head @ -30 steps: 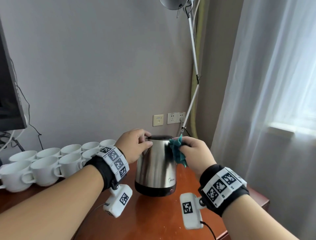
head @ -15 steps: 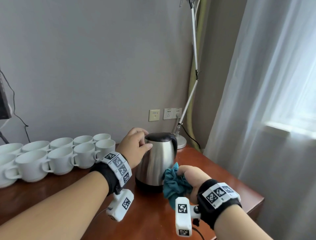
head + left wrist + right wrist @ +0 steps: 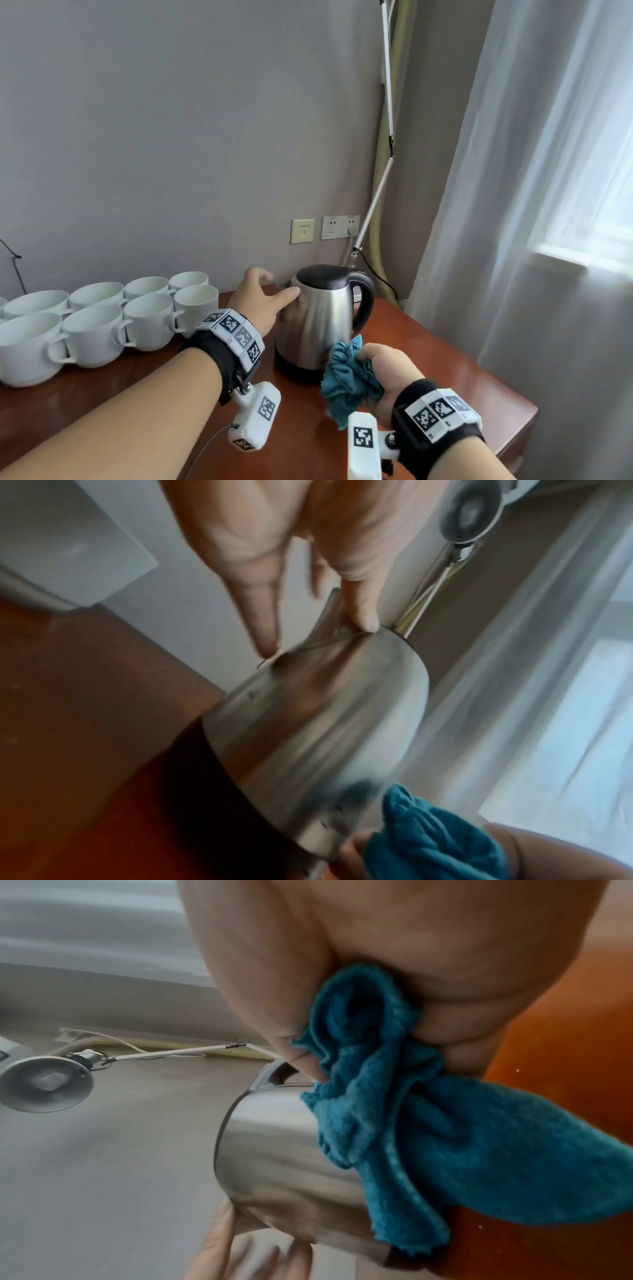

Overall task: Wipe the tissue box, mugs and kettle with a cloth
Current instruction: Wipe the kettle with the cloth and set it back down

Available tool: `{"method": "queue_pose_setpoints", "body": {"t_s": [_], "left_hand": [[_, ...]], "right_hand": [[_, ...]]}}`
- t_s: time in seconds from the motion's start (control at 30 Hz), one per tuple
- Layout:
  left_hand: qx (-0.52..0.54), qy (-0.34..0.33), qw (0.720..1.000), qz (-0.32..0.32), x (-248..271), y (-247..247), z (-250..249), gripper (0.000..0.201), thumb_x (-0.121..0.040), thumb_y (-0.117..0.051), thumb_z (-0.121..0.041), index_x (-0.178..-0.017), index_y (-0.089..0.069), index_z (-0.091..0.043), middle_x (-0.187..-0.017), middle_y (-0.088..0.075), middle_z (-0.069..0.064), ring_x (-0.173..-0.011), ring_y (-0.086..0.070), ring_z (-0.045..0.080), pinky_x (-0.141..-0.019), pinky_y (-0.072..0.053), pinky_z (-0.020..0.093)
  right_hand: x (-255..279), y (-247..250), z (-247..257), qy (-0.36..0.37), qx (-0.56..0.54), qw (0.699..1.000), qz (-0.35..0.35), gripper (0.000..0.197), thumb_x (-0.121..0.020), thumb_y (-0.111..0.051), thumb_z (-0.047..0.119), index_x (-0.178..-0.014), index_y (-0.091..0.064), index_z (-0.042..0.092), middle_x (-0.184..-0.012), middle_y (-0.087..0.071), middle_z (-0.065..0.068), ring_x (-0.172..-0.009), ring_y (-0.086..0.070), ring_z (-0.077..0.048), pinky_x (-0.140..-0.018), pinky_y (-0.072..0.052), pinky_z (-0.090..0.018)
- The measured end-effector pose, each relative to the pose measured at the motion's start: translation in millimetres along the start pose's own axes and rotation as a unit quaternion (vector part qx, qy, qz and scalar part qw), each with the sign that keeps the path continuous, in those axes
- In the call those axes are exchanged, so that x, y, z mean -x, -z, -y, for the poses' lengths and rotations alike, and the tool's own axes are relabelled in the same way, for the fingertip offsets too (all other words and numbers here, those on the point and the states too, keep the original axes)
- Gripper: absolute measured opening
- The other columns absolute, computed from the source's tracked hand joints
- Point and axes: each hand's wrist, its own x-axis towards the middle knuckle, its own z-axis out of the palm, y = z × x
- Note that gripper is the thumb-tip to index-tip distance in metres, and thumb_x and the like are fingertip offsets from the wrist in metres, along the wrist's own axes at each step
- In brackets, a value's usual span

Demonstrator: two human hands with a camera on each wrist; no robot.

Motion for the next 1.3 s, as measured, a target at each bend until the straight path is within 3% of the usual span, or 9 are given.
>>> {"method": "queue_pose_setpoints", "body": {"t_s": [0.1, 0.2, 0.33, 0.47, 0.6, 0.67, 0.77, 0.93, 1.3], "left_hand": [[0.061, 0.165, 0.983, 0.053, -1, -7, 18, 0.085, -0.068, -0.071, -0.086, -0.090, -0.063, -0.004, -0.077, -0.071, 0.009, -0.076, -0.075, 0.030, -0.070, -0.064, 0.041], [0.215, 0.240, 0.941, 0.102, -1, -20, 30, 0.093, -0.059, -0.068, -0.091, -0.098, -0.062, -0.007, -0.105, -0.074, 0.011, -0.099, -0.075, 0.034, -0.090, -0.062, 0.048], [0.297, 0.235, 0.915, 0.142, -2, -35, 35, 0.075, -0.073, -0.068, -0.078, -0.113, -0.061, -0.015, -0.101, -0.068, -0.001, -0.095, -0.065, 0.013, -0.104, -0.047, 0.035], [0.311, 0.233, 0.909, 0.149, -10, -52, 41, 0.094, -0.077, -0.070, -0.077, -0.147, -0.052, -0.016, -0.138, -0.062, -0.005, -0.129, -0.055, 0.010, -0.119, -0.036, 0.035], [0.340, 0.239, 0.898, 0.145, -24, -68, 39, 0.069, -0.092, -0.059, -0.069, -0.142, -0.056, -0.022, -0.125, -0.064, -0.018, -0.116, -0.058, 0.001, -0.109, -0.035, 0.027], [0.341, 0.239, 0.895, 0.160, -33, -72, 41, 0.078, -0.088, -0.058, -0.077, -0.146, -0.056, -0.025, -0.124, -0.064, -0.024, -0.129, -0.054, 0.000, -0.111, -0.033, 0.027], [0.352, 0.221, 0.893, 0.171, -52, -80, 52, 0.088, -0.078, -0.058, -0.086, -0.146, -0.056, -0.030, -0.121, -0.067, -0.027, -0.112, -0.056, -0.008, -0.105, -0.033, 0.026], [0.356, 0.217, 0.889, 0.189, -70, -85, 56, 0.091, -0.074, -0.066, -0.085, -0.148, -0.053, -0.032, -0.144, -0.058, -0.020, -0.132, -0.051, 0.000, -0.096, -0.045, 0.028], [0.419, 0.203, 0.860, 0.207, -74, -89, 59, 0.078, -0.103, -0.040, -0.066, -0.165, -0.023, -0.022, -0.166, -0.034, -0.008, -0.154, -0.029, 0.010, -0.124, -0.027, 0.040]], "right_hand": [[-6, -4, -3, 0.000, -0.009, 1.000, 0.009, 0.043, -0.088, -0.052, 0.010, -0.126, -0.059, -0.009, -0.109, -0.072, -0.032, -0.093, -0.073, -0.047, -0.097, -0.054, -0.064], [-17, -8, -7, 0.001, -0.019, 1.000, 0.014, 0.041, -0.088, -0.056, 0.010, -0.124, -0.063, -0.008, -0.110, -0.073, -0.032, -0.096, -0.073, -0.048, -0.097, -0.054, -0.064], [-32, -10, -7, 0.008, -0.043, 0.999, 0.019, 0.038, -0.090, -0.056, 0.009, -0.123, -0.066, -0.006, -0.110, -0.073, -0.031, -0.092, -0.074, -0.046, -0.096, -0.054, -0.064], [-49, -11, -3, 0.017, -0.067, 0.997, 0.030, 0.033, -0.094, -0.055, 0.009, -0.121, -0.069, -0.003, -0.108, -0.074, -0.027, -0.089, -0.074, -0.043, -0.096, -0.056, -0.061], [-70, -11, 1, 0.030, -0.068, 0.997, 0.026, 0.037, -0.095, -0.048, 0.008, -0.121, -0.075, 0.012, -0.115, -0.074, -0.023, -0.098, -0.073, -0.042, -0.099, -0.053, -0.064], [-79, -11, 3, 0.032, -0.060, 0.997, 0.032, 0.046, -0.093, -0.042, 0.004, -0.118, -0.077, 0.019, -0.118, -0.074, -0.022, -0.101, -0.073, -0.042, -0.100, -0.052, -0.064], [-90, -12, 7, 0.030, -0.074, 0.996, 0.048, 0.052, -0.092, -0.039, 0.001, -0.119, -0.077, 0.025, -0.117, -0.075, -0.019, -0.099, -0.074, -0.039, -0.099, -0.053, -0.062], [-101, -12, 15, 0.017, -0.107, 0.991, 0.073, 0.056, -0.097, -0.038, -0.001, -0.131, -0.067, 0.033, -0.119, -0.074, -0.016, -0.088, -0.077, -0.037, -0.093, -0.058, -0.058], [-111, -9, 22, 0.007, -0.140, 0.988, 0.060, 0.057, -0.100, -0.038, 0.001, -0.142, -0.059, 0.033, -0.125, -0.071, -0.018, -0.093, -0.077, -0.039, -0.075, -0.063, -0.049]]}}
